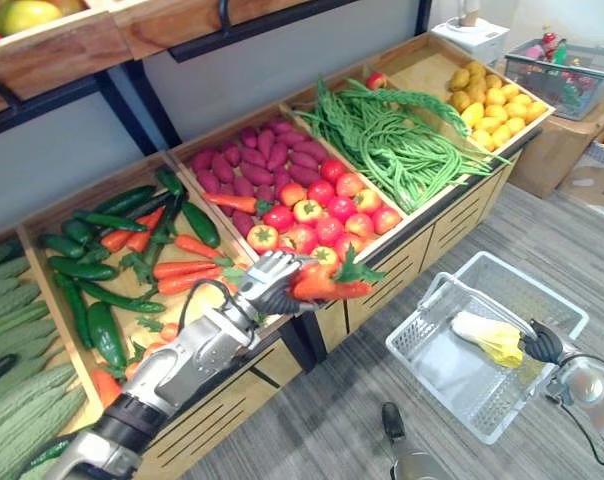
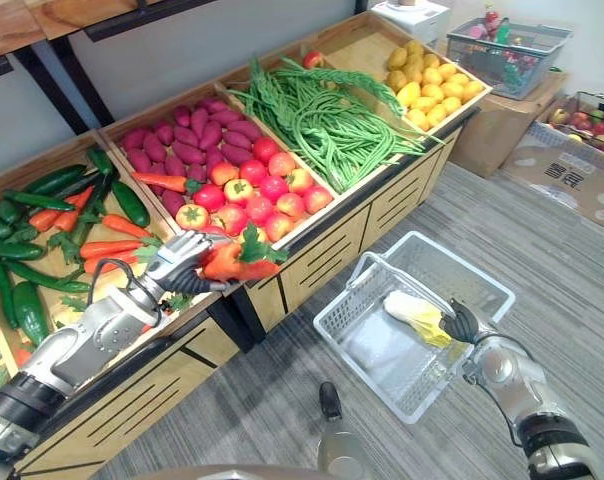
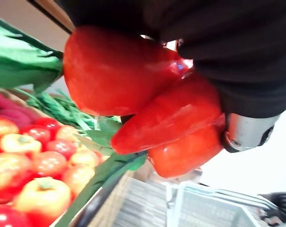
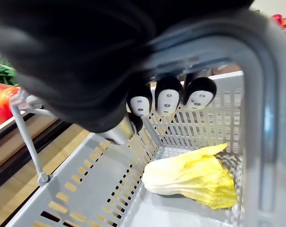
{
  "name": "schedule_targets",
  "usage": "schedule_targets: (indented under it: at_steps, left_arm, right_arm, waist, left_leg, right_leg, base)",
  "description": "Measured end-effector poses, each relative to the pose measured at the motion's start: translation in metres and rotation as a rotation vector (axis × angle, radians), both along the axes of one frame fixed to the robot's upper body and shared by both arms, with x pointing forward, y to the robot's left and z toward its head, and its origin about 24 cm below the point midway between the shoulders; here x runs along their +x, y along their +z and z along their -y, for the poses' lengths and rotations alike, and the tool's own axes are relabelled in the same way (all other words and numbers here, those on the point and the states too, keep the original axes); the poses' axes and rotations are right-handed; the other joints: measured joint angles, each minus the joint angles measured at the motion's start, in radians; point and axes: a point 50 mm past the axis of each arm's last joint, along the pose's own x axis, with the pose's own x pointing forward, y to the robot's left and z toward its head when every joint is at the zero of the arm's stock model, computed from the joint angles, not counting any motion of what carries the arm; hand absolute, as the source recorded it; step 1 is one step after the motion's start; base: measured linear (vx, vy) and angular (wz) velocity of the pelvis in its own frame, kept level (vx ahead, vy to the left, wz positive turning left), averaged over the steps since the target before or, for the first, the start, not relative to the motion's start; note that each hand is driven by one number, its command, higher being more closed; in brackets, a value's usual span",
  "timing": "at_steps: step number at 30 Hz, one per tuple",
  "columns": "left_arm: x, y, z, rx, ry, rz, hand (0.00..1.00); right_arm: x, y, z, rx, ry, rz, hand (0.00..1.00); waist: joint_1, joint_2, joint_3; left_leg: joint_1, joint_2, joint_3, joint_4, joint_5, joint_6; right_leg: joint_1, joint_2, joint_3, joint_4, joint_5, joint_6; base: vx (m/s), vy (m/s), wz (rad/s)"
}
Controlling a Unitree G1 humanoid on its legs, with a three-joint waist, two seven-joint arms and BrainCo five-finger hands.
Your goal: Pick vegetable in the basket
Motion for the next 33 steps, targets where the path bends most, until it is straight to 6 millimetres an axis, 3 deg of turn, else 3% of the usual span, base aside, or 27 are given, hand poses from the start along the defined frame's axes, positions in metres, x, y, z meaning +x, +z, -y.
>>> schedule_targets:
  at_steps: [9,17,24,30,33]
  left_arm:
    - [-0.014,0.0,0.042,-0.006,-0.226,-0.042,1.0]
    - [-0.029,0.005,0.077,-0.048,-0.407,-0.088,1.0]
    - [-0.044,0.0,0.094,-0.031,-0.511,-0.125,1.0]
    - [-0.046,-0.005,0.105,-0.042,-0.54,-0.157,1.0]
    - [-0.044,-0.01,0.105,-0.034,-0.53,-0.177,1.0]
  right_arm:
    - [0.013,0.021,-0.032,0.036,0.176,0.063,1.0]
    - [0.016,0.053,-0.055,0.172,0.295,0.129,1.0]
    - [0.011,0.067,-0.078,0.203,0.462,0.111,1.0]
    - [0.004,0.073,-0.082,0.182,0.538,0.044,1.0]
    - [0.002,0.073,-0.086,0.189,0.565,0.023,1.0]
  waist:
    - [0.002,-0.001,-0.016]
    - [0.004,0.001,-0.044]
    - [0.004,0.004,-0.059]
    - [-0.001,0.029,-0.078]
    - [-0.003,0.03,-0.086]
  left_leg:
    - [0.012,0.051,0.106,0.073,-0.053,-0.025]
    - [0.054,0.082,0.221,0.098,-0.068,-0.041]
    - [0.078,0.09,0.28,0.098,-0.081,-0.061]
    - [0.081,0.118,0.31,0.131,-0.095,-0.079]
    - [0.091,0.124,0.332,0.133,-0.097,-0.082]
  right_leg:
    - [-0.016,0.041,0.028,0.001,-0.005,-0.024]
    - [-0.012,0.087,0.096,0.001,0.01,-0.017]
    - [-0.011,0.114,0.143,0.001,0.011,-0.014]
    - [-0.016,0.138,0.158,0.005,0.008,-0.01]
    - [-0.017,0.151,0.175,0.008,0.009,-0.011]
  base:
    - [0.02,-0.018,-0.31]
    - [0.08,-0.012,-0.31]
    - [0.01,-0.061,-0.23]
    - [0.03,-0.08,-0.14]
    - [0.04,-0.056,-0.23]
